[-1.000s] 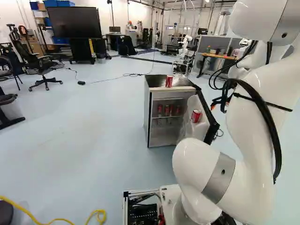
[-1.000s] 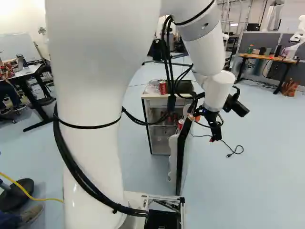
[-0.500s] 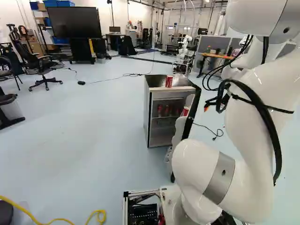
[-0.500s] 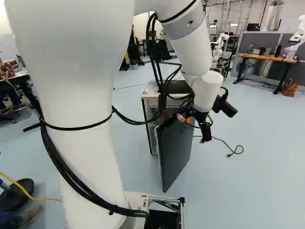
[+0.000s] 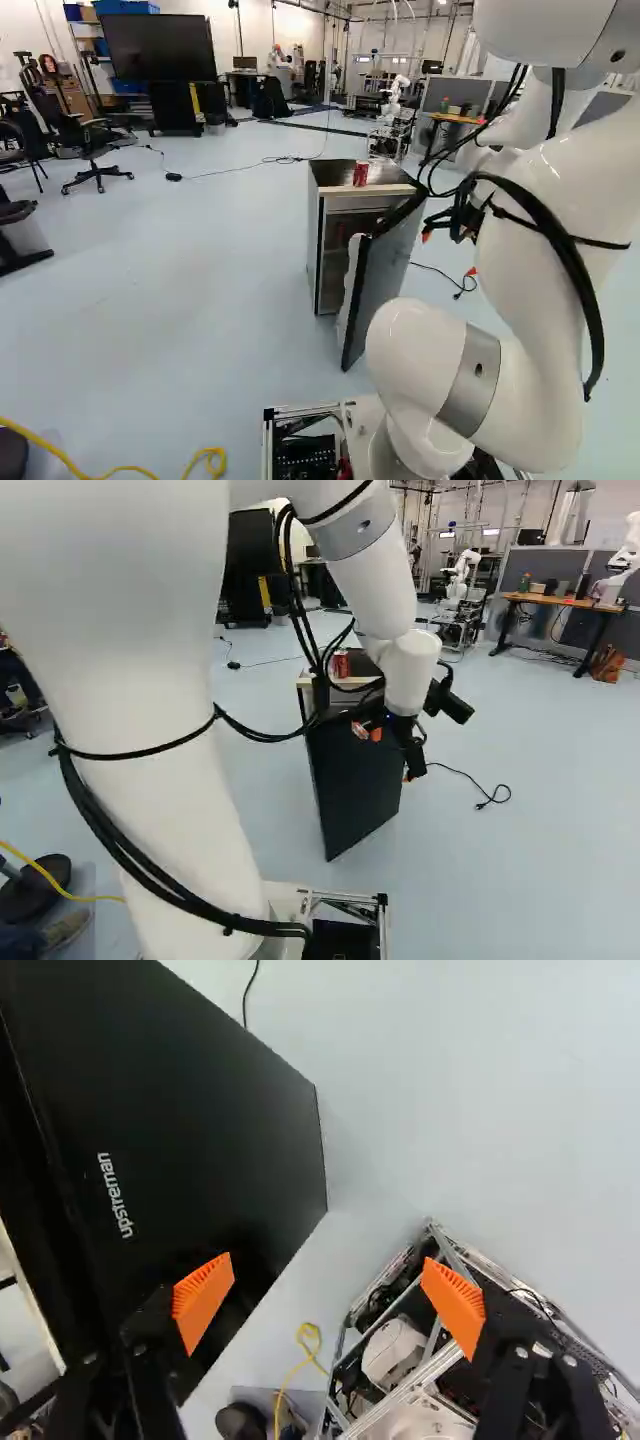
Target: Grab a drink from the fridge
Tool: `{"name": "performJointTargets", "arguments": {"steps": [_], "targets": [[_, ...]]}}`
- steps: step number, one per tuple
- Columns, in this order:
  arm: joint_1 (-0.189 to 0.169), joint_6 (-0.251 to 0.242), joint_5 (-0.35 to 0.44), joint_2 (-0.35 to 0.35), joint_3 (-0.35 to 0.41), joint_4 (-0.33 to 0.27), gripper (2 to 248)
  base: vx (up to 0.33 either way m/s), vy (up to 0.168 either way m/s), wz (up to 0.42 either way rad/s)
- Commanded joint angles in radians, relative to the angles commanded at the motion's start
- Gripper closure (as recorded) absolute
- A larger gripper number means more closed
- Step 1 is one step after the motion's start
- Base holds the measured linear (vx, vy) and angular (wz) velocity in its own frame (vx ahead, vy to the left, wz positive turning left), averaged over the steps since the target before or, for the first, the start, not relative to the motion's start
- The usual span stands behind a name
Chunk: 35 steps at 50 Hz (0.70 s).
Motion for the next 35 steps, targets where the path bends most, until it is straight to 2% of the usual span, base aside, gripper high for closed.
{"name": "performJointTargets", "arguments": {"steps": [17,35], "targets": [[0.045,0.0,0.021,0.06,0.071,-0.098,3,0.0,0.0,0.0],[0.104,0.0,0.064,0.12,0.138,-0.251,3,0.0,0.0,0.0]]}}
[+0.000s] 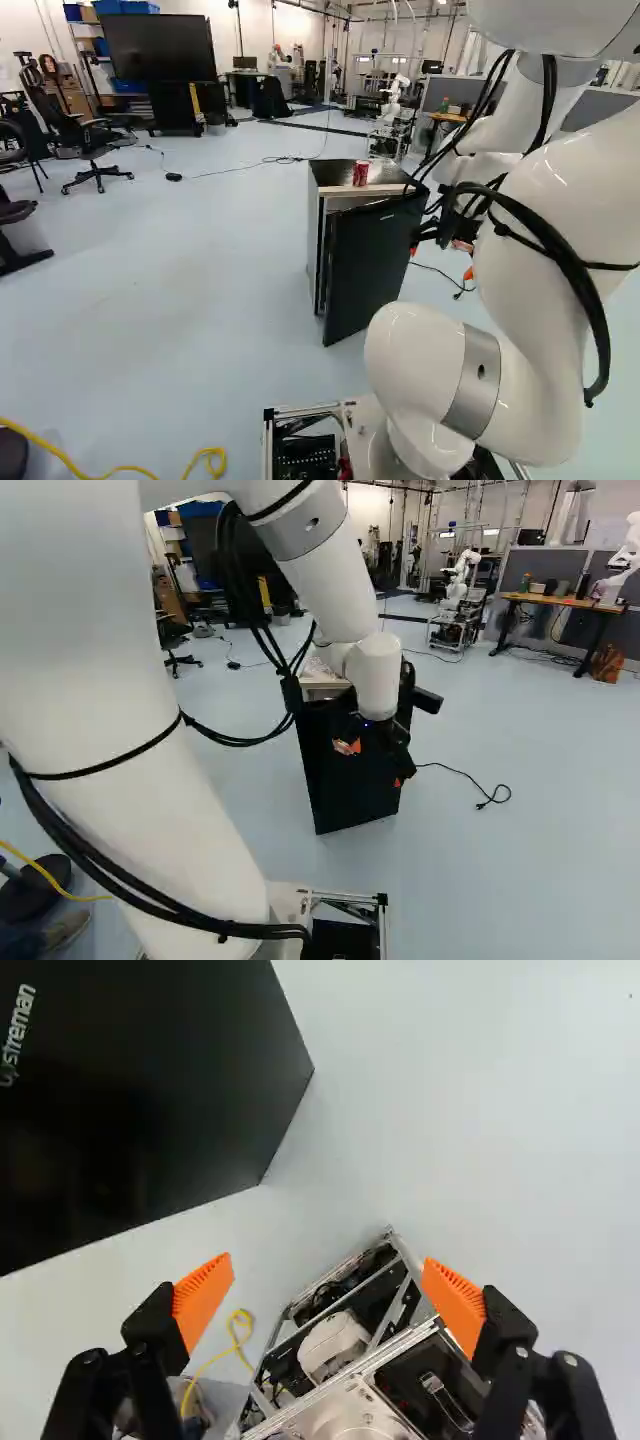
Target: Grab a drink from the fridge
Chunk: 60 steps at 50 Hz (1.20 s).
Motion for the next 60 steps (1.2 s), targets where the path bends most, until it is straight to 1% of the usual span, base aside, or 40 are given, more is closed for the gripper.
{"name": "performJointTargets", "arguments": {"steps": [7,19,26,33,45,60], "targets": [[0.027,0.0,0.027,0.001,0.016,-0.065,3,0.0,0.0,0.0],[0.076,0.0,0.09,-0.024,0.032,-0.167,3,0.0,0.0,0.0],[0.106,0.0,0.135,-0.043,0.039,-0.22,3,0.0,0.0,0.0],[0.134,0.0,0.183,-0.062,0.044,-0.261,3,0.0,0.0,0.0],[0.184,0.0,0.284,-0.096,0.051,-0.304,3,0.0,0.0,0.0],[0.245,0.0,0.426,-0.088,0.075,-0.312,3,0.0,0.0,0.0]]}}
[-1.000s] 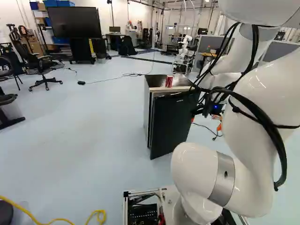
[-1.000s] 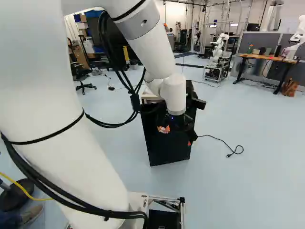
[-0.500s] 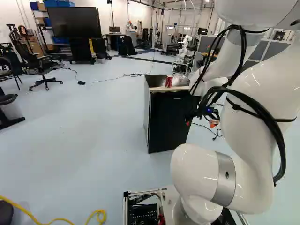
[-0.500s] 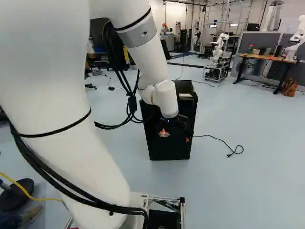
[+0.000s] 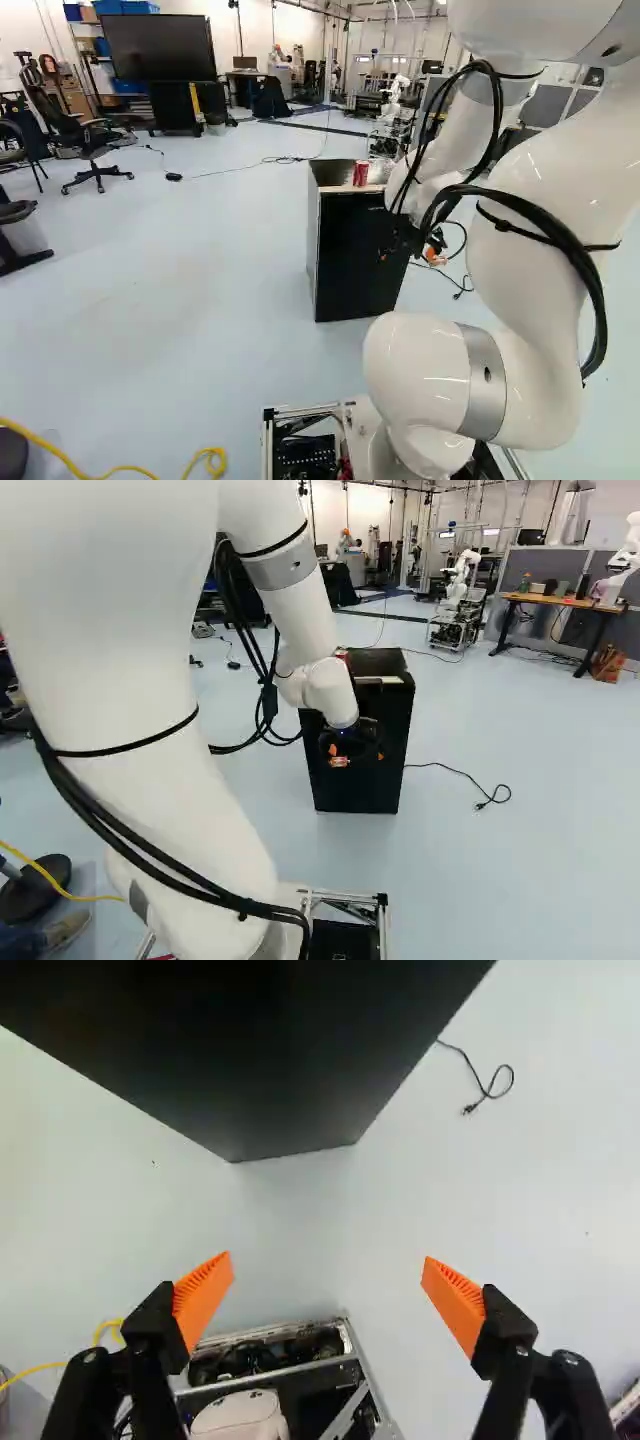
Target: Grab a drink from the fridge
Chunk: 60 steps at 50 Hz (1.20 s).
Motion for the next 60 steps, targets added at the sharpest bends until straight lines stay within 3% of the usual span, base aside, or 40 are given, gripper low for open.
{"name": "performJointTargets", "arguments": {"steps": [37,60], "targets": [[0.15,0.0,0.226,0.02,0.023,0.0,3,0.0,0.0,0.0],[0.21,0.0,0.342,-0.112,-0.078,0.0,3,0.0,0.0,0.0]]}}
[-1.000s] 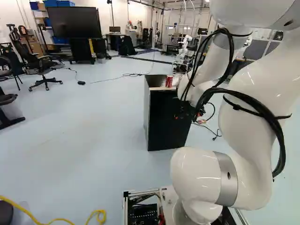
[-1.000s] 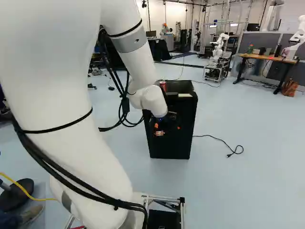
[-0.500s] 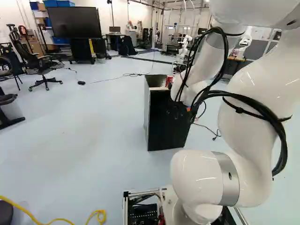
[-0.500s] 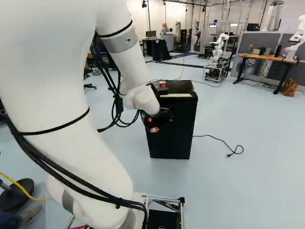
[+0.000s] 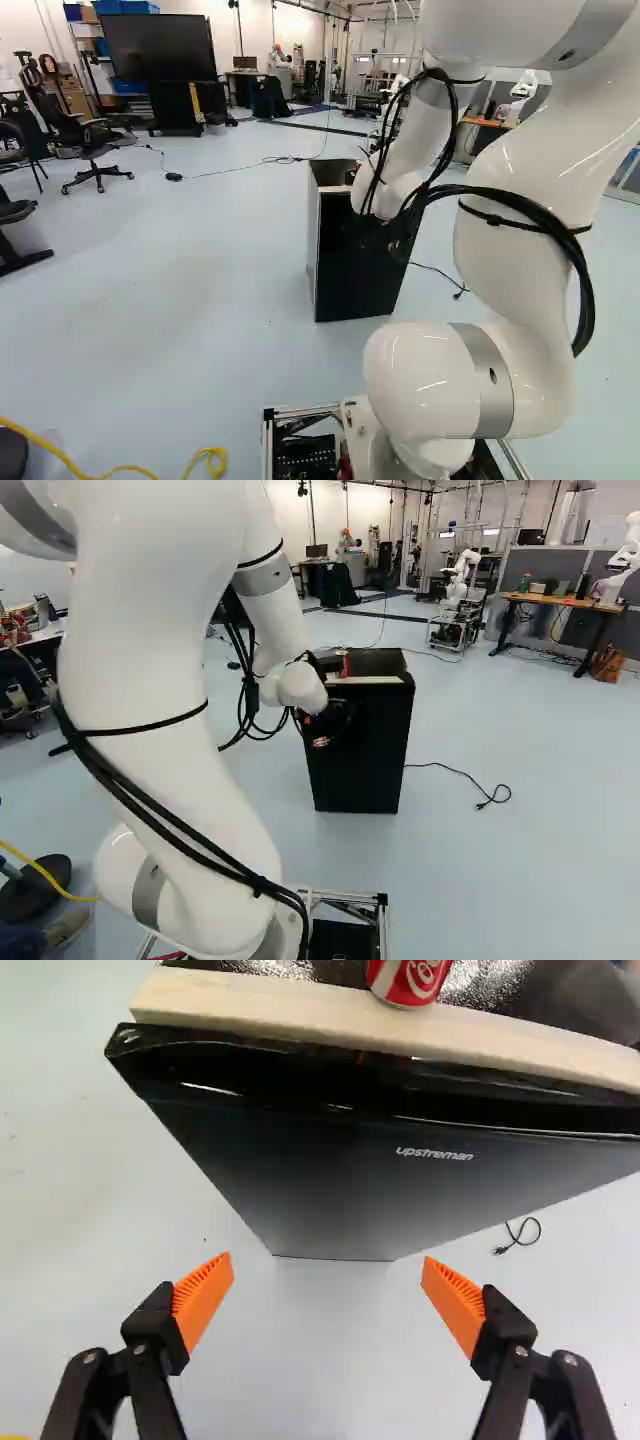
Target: Grab a drink from the fridge
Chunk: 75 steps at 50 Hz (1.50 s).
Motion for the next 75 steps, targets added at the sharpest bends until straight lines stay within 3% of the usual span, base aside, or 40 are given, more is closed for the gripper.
{"name": "performJointTargets", "arguments": {"steps": [27,75], "targets": [[0.017,0.0,0.031,-0.083,-0.099,0.0,3,0.0,0.0,0.0],[0.025,0.0,0.031,-0.144,-0.177,0.0,3,0.0,0.0,0.0]]}}
